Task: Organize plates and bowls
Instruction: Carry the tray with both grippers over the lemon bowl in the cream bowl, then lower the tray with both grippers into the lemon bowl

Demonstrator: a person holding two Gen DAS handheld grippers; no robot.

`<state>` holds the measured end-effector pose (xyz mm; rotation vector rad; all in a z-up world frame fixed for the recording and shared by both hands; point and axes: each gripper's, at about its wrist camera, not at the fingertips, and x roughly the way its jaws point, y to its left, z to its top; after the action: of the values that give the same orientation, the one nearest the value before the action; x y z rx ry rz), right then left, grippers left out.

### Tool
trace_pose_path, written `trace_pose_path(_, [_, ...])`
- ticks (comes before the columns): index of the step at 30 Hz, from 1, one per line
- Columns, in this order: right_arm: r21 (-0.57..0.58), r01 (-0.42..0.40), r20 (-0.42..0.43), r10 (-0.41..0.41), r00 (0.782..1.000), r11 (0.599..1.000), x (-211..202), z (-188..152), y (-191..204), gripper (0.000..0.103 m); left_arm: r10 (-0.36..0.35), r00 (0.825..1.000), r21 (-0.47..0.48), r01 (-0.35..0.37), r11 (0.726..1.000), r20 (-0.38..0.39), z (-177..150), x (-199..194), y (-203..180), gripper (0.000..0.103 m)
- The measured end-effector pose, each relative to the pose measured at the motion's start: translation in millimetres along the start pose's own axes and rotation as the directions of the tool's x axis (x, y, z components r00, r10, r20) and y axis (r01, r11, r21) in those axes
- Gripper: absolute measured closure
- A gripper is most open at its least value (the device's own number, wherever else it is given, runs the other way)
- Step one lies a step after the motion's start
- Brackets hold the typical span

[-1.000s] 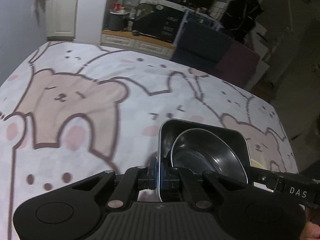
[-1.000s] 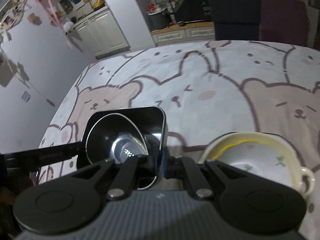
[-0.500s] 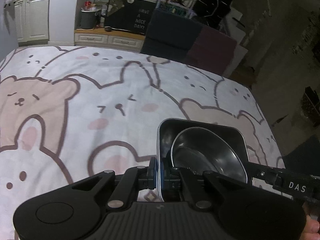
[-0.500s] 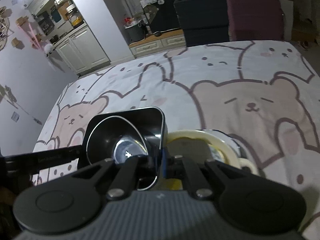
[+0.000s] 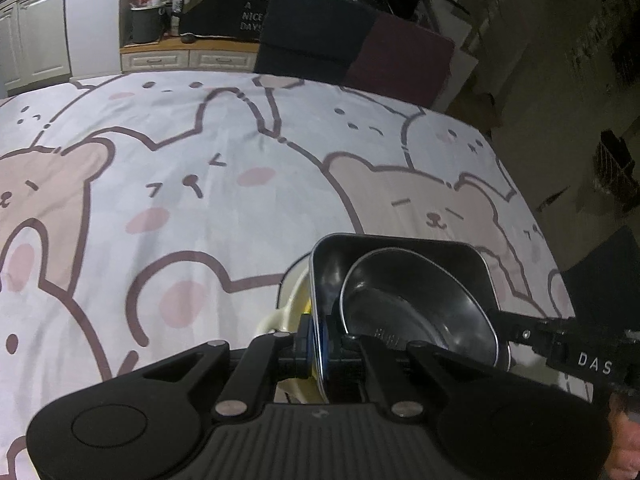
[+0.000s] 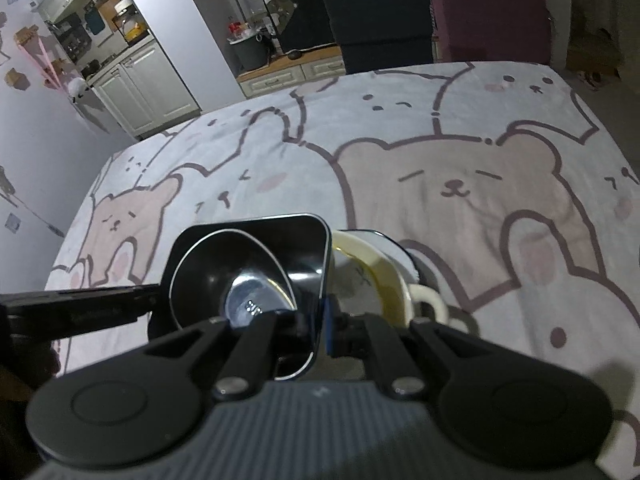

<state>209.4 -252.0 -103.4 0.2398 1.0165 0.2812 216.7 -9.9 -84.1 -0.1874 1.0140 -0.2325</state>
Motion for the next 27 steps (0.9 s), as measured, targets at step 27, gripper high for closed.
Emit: trace_pose_path(27, [-0.015,0.059,-0.06,-0.06,0.996,0.998,15.6,-3.4,-19.6,0.097,0.037,0.997,0.065,-0.033,0.997,-0.064,-0.9,25.2,-14.5,0.098])
